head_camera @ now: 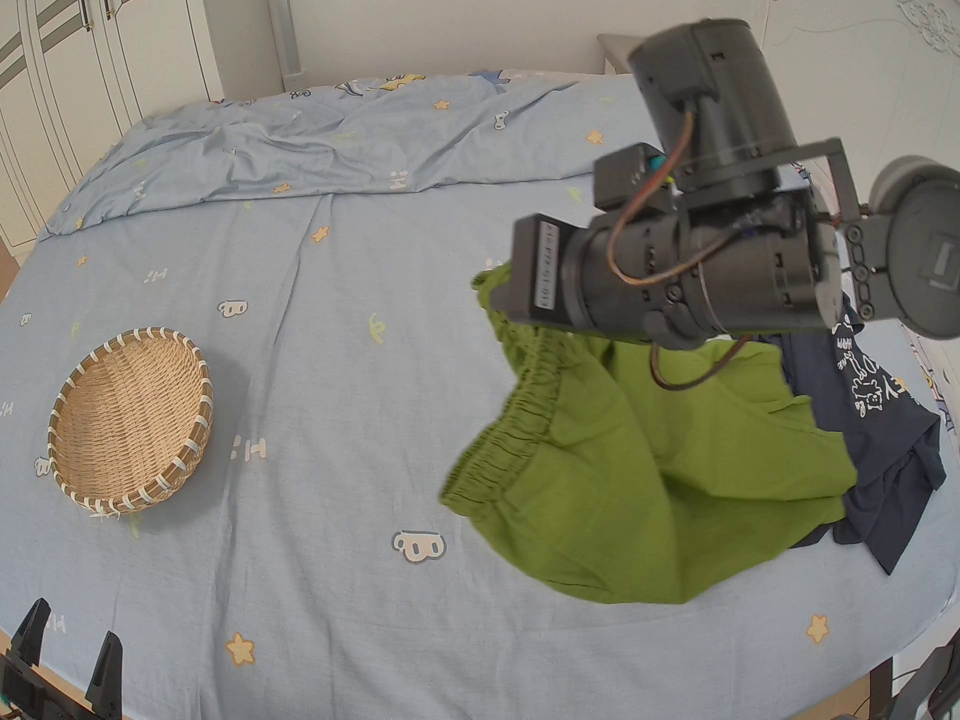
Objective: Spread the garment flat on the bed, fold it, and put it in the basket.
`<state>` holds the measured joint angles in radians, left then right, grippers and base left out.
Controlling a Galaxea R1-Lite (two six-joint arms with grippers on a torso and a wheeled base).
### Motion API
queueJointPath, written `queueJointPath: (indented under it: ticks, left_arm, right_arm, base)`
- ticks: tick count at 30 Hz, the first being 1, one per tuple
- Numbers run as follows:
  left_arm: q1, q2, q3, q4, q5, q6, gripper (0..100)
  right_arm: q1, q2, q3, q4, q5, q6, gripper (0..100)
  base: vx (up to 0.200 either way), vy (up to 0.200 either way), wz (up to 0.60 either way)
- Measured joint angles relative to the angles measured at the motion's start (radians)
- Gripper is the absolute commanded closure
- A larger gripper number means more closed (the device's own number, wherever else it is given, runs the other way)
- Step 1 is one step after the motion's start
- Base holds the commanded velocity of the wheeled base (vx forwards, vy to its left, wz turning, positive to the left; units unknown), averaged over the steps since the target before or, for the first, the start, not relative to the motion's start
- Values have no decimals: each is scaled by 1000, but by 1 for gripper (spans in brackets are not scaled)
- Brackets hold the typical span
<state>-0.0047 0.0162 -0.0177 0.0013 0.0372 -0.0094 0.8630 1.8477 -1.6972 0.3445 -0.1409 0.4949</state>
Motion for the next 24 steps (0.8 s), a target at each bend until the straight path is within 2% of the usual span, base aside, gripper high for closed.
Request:
queueJointPath:
  ticks: [6,11,12,24]
  left_arm:
    - [0,0,0,0,0,0,0]
    - [0,0,0,0,0,0,0]
    - [0,0,0,0,0,0,0]
    - [0,0,0,1,-16,2,0]
  right_arm:
    - [39,125,-204,31,53,3,100]
    - [58,243,-277,51,73,6,100]
    - [62,264,-284,53,75,5,0]
    - [71,356,-303,61,77,-1,0]
  base:
    - [0,0,0]
    - [0,0,0]
    - [0,0,0]
    - [0,0,0]
